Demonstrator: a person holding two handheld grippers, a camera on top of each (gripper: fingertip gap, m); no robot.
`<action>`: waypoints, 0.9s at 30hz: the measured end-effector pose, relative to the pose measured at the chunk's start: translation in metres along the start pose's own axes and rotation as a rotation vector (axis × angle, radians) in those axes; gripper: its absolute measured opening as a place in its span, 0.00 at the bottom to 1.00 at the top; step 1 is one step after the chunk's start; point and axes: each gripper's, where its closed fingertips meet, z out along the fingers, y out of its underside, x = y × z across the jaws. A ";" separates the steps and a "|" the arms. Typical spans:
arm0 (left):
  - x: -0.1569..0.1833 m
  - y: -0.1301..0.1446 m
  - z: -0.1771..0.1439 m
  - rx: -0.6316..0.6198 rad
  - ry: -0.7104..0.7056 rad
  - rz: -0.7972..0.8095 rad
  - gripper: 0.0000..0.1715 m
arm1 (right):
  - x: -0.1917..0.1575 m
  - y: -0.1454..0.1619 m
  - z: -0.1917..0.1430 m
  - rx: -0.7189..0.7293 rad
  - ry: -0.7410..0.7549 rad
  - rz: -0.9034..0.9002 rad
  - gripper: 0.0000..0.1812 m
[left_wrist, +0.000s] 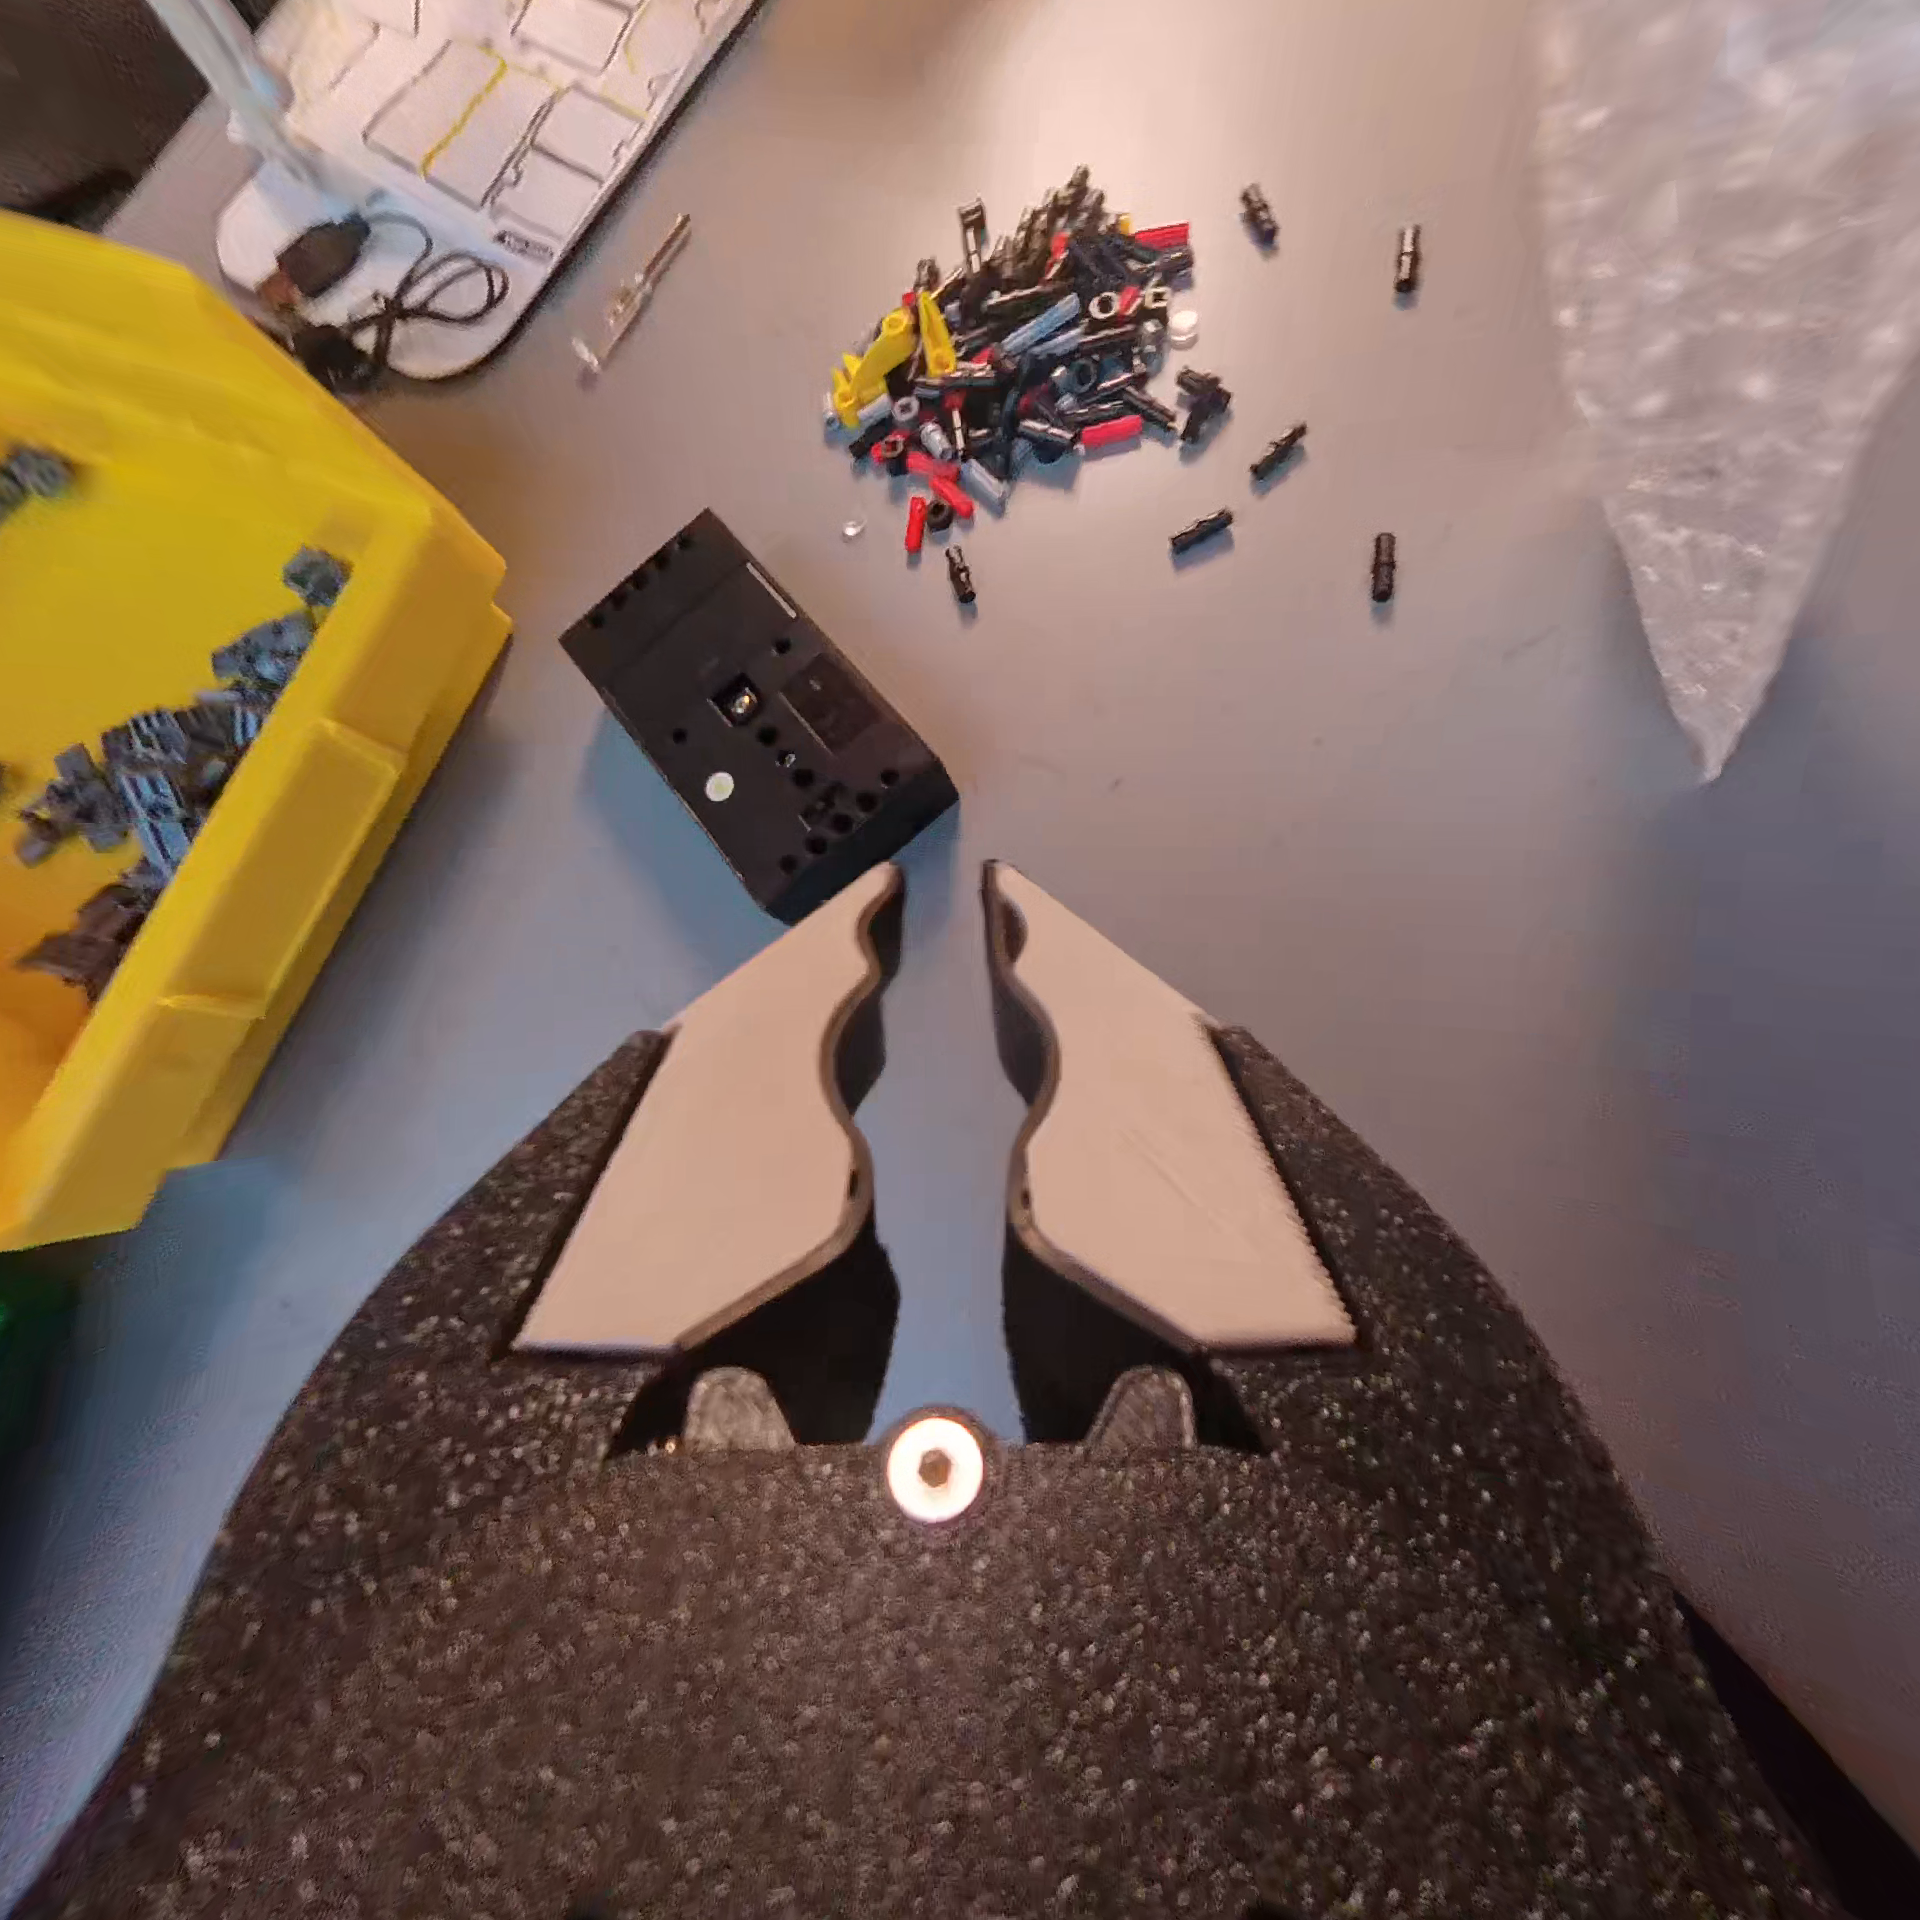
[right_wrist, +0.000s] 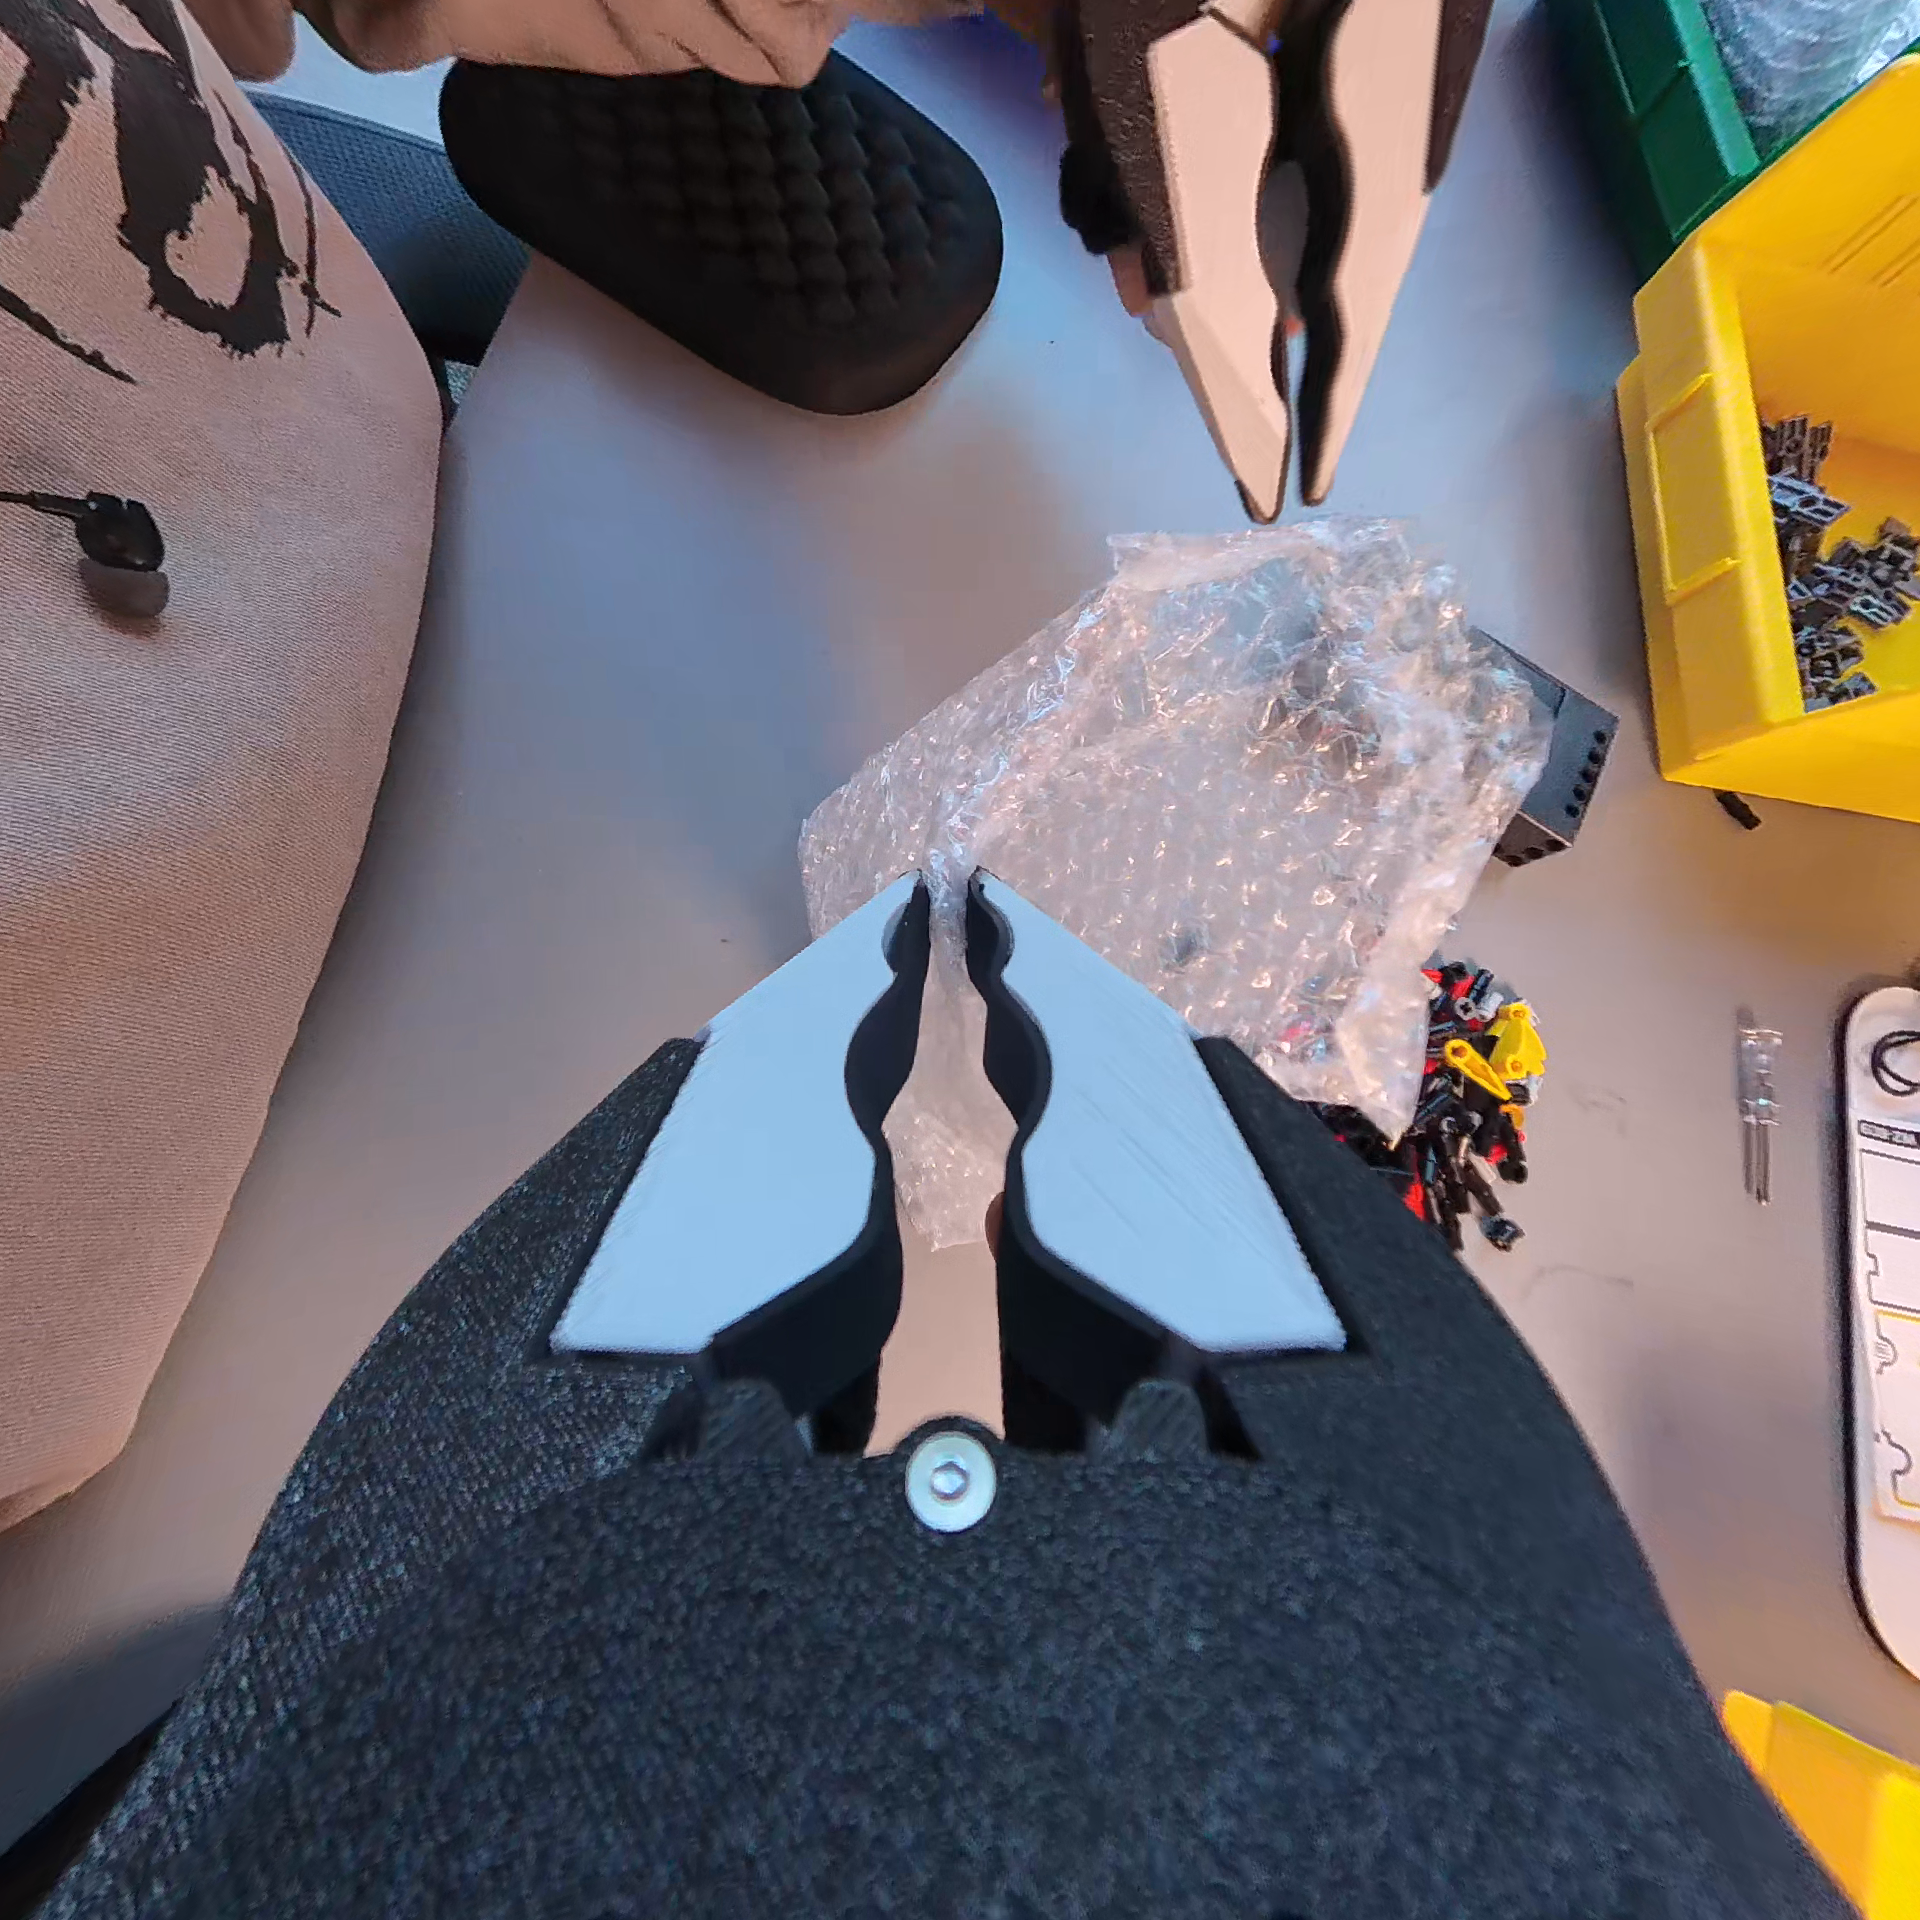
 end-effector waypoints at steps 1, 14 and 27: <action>-0.005 0.002 0.005 -0.006 0.015 -0.060 0.18 | -0.001 0.000 0.000 -0.001 0.001 0.002 0.02; -0.036 0.014 0.070 -0.147 0.057 -0.291 0.39 | -0.004 0.005 -0.005 0.005 0.039 0.009 0.03; 0.044 0.029 -0.001 -0.070 0.092 -0.002 0.38 | -0.007 0.002 0.009 0.005 0.006 -0.004 0.05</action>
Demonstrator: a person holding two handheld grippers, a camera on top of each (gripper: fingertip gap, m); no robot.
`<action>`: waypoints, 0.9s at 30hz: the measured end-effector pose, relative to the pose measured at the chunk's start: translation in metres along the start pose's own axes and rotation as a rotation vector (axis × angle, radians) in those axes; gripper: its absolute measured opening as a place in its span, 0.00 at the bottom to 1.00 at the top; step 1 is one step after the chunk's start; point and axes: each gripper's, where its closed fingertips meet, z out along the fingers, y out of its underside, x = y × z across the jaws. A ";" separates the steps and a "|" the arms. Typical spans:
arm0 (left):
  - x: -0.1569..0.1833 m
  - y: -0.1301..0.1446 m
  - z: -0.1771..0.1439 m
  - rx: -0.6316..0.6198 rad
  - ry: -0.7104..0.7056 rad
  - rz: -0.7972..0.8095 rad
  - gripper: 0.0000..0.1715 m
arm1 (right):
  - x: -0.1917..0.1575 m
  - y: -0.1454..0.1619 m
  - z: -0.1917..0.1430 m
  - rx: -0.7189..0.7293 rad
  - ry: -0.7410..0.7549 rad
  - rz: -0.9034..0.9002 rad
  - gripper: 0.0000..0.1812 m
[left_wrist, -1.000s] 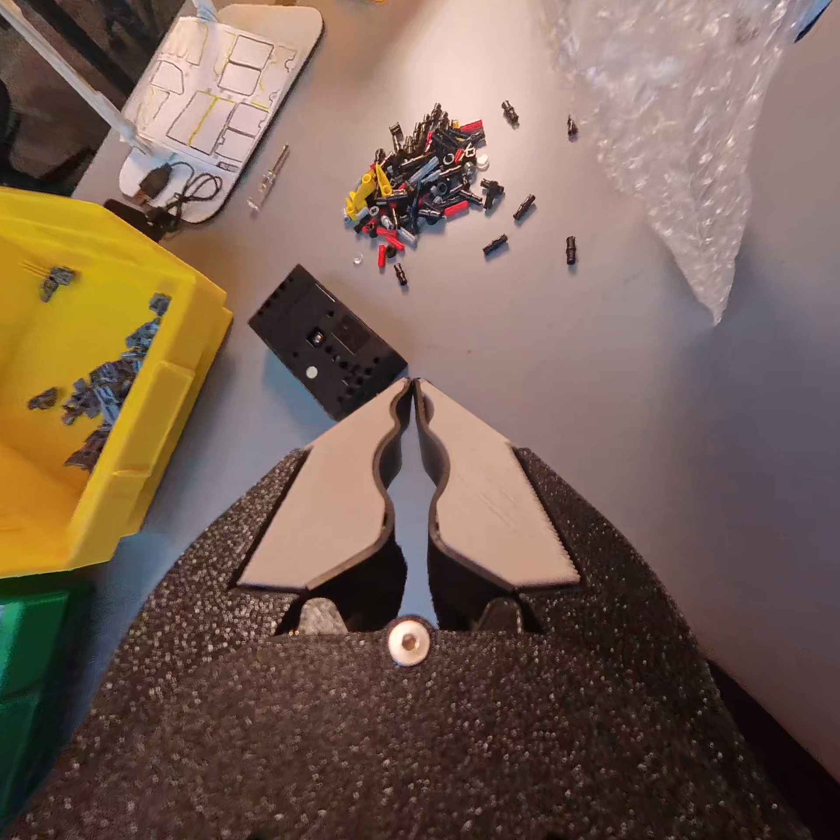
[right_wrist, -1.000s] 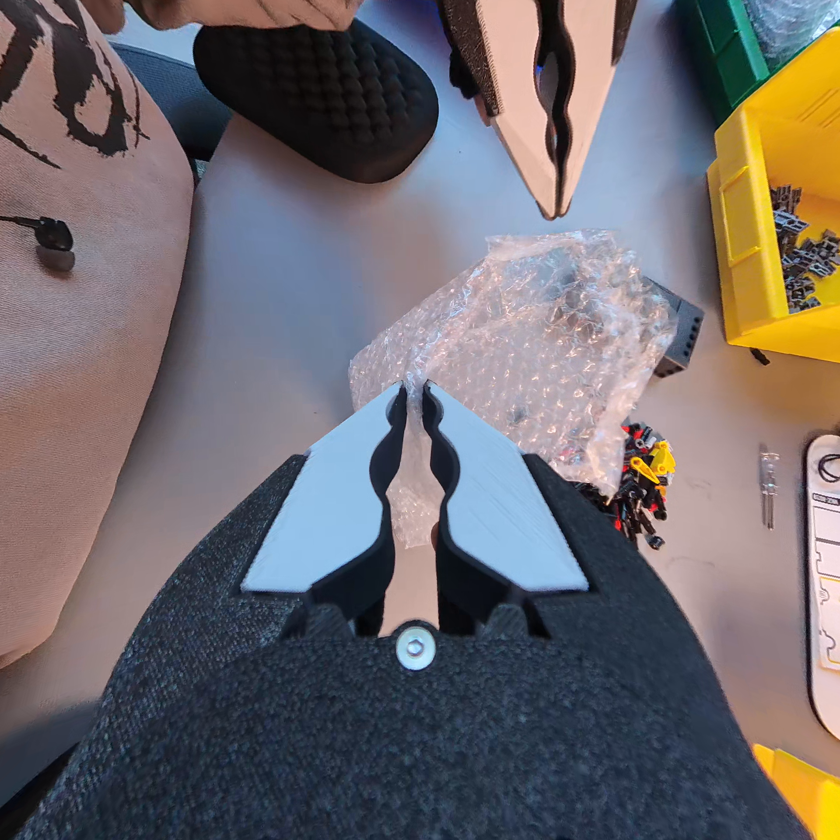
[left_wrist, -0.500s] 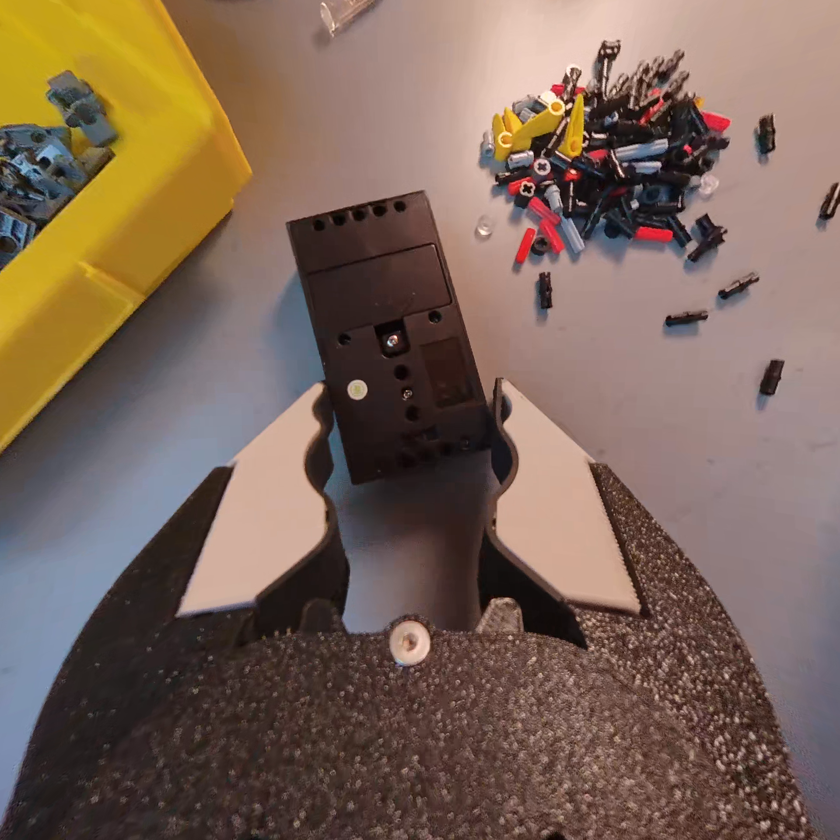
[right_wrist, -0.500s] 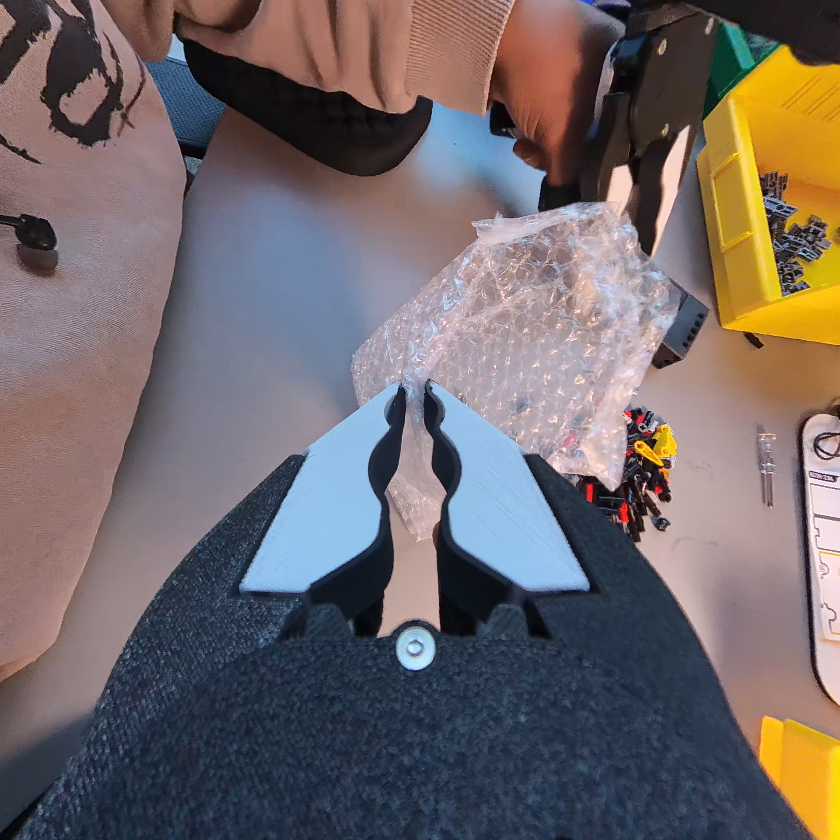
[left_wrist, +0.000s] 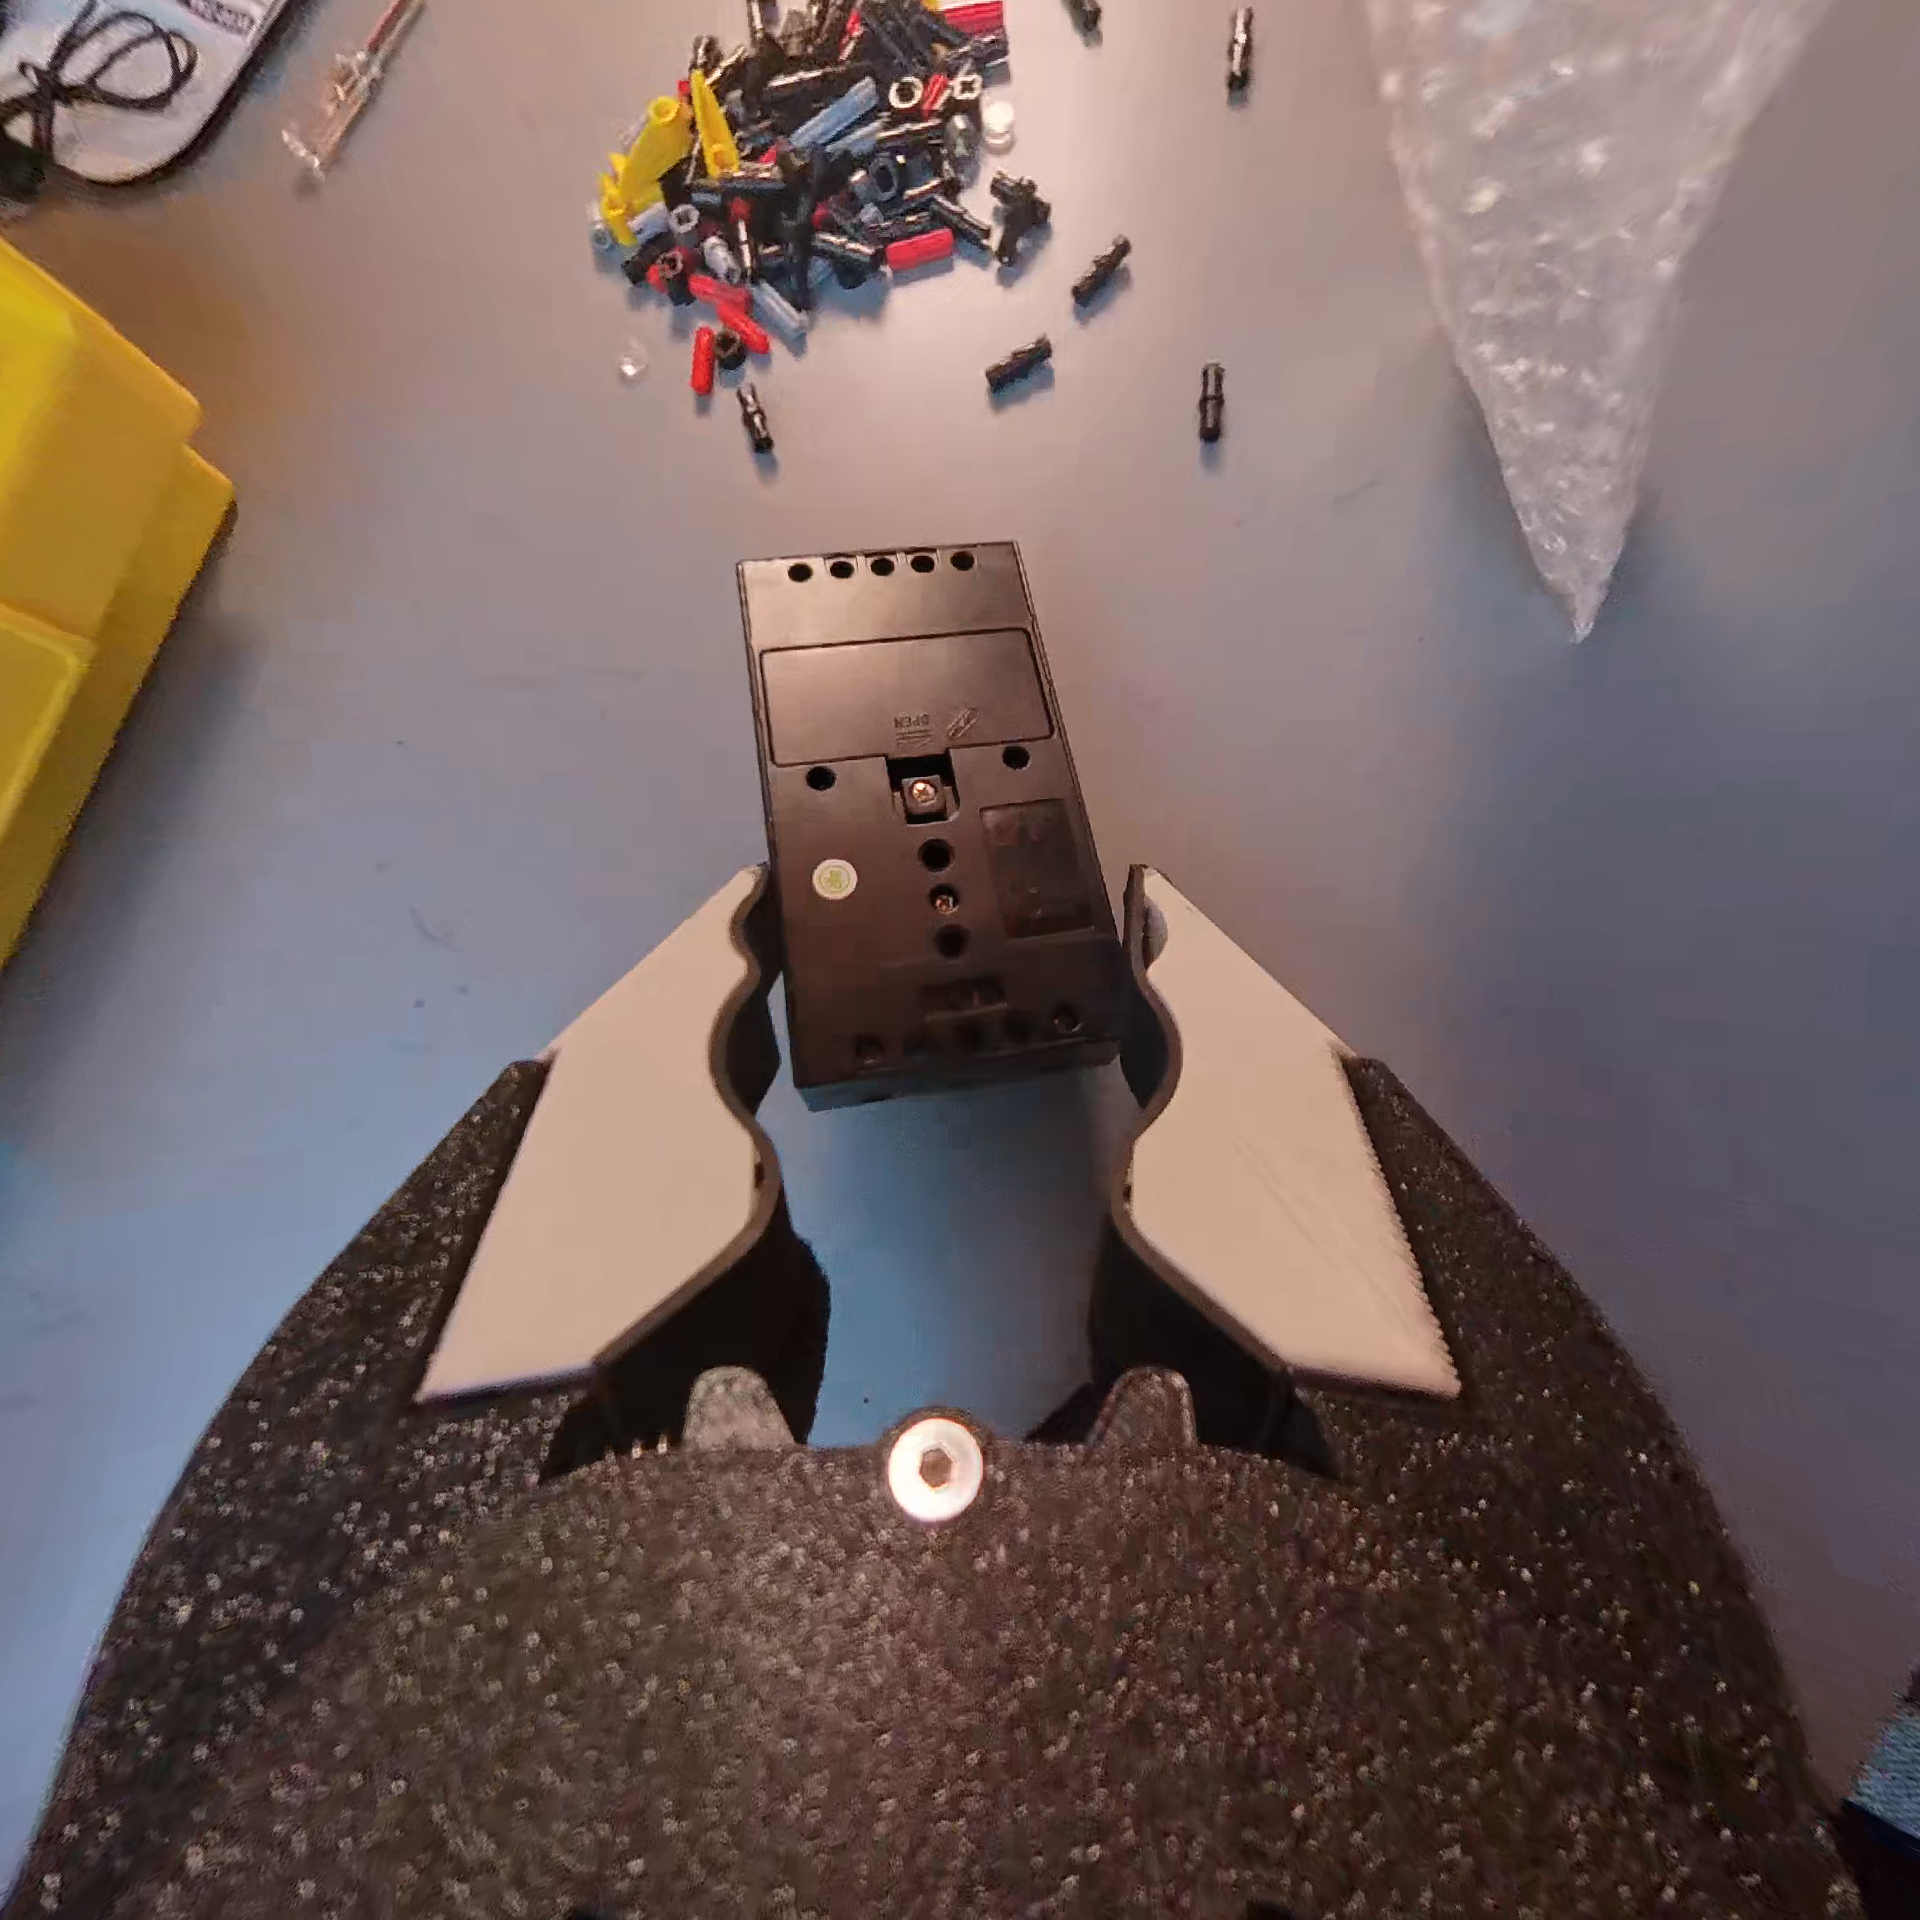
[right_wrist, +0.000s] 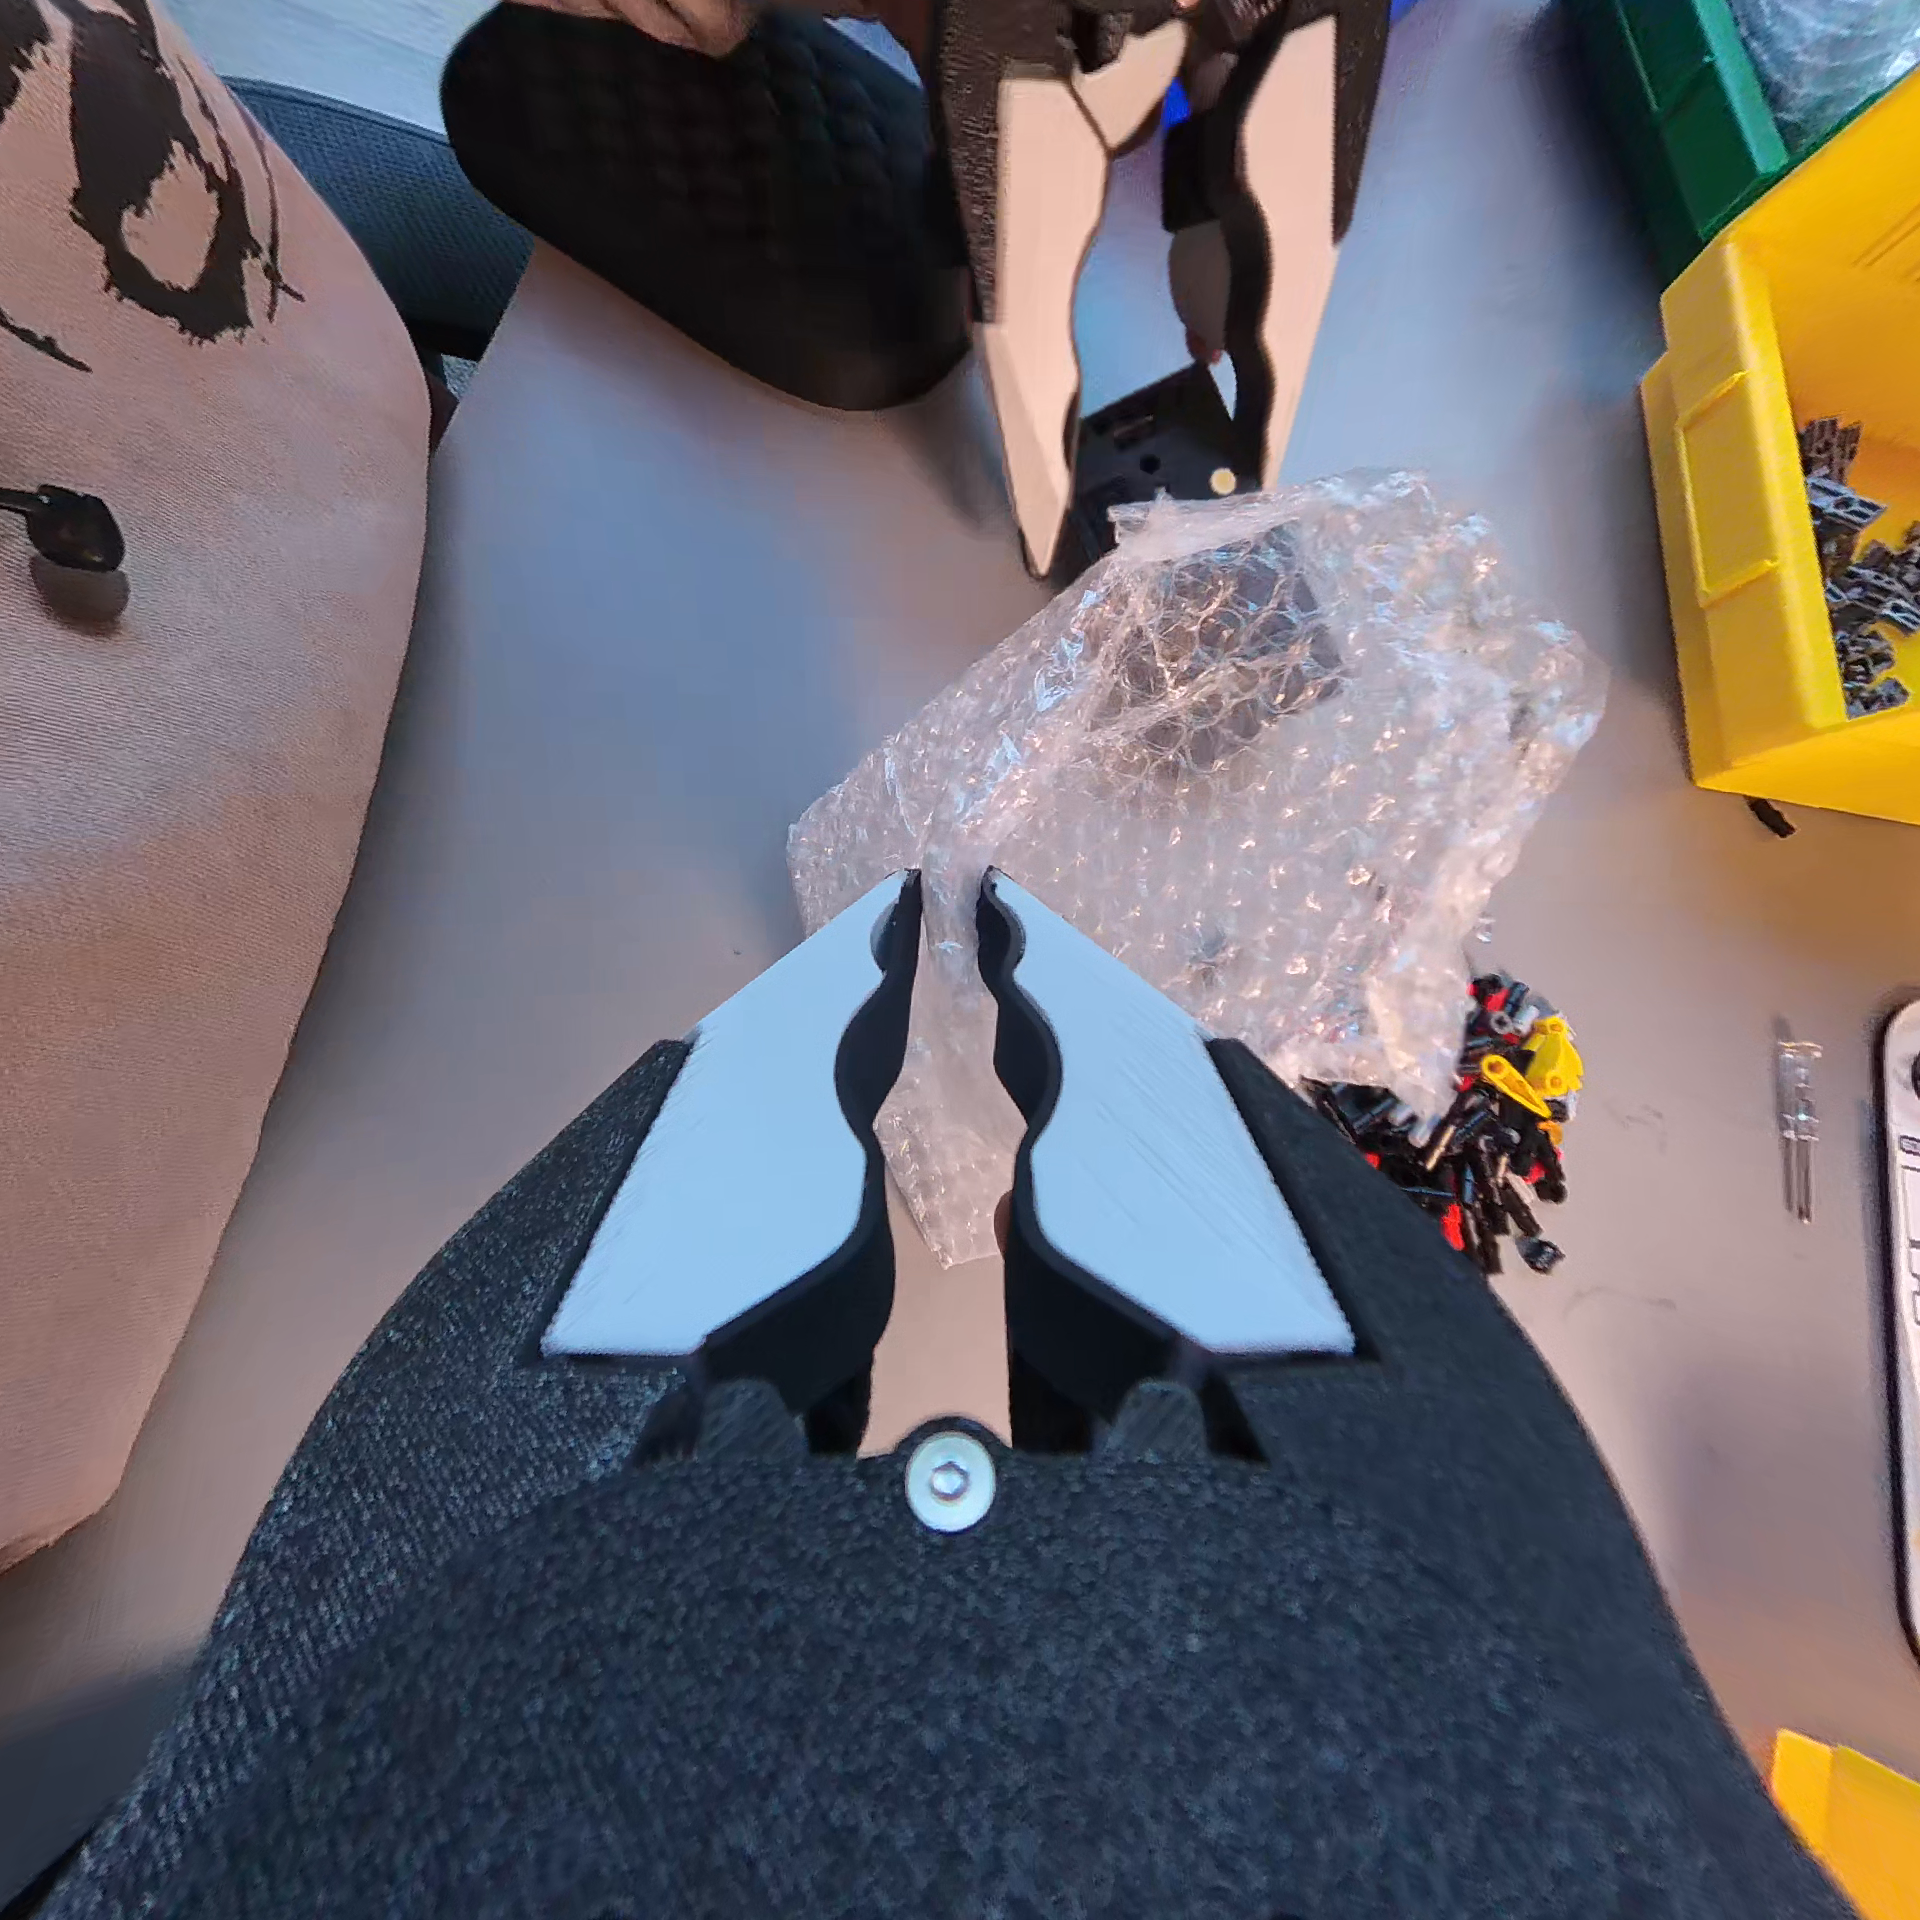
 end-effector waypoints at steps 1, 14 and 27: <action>0.005 -0.003 -0.004 0.008 -0.013 0.035 0.38 | -0.001 0.000 0.001 -0.002 -0.001 0.002 0.05; 0.023 -0.055 -0.042 0.123 -0.092 0.278 0.37 | -0.002 0.011 0.008 -0.034 0.018 0.063 0.05; 0.039 -0.133 -0.106 0.364 -0.145 0.409 0.36 | 0.017 0.018 0.010 -0.025 0.062 0.175 0.04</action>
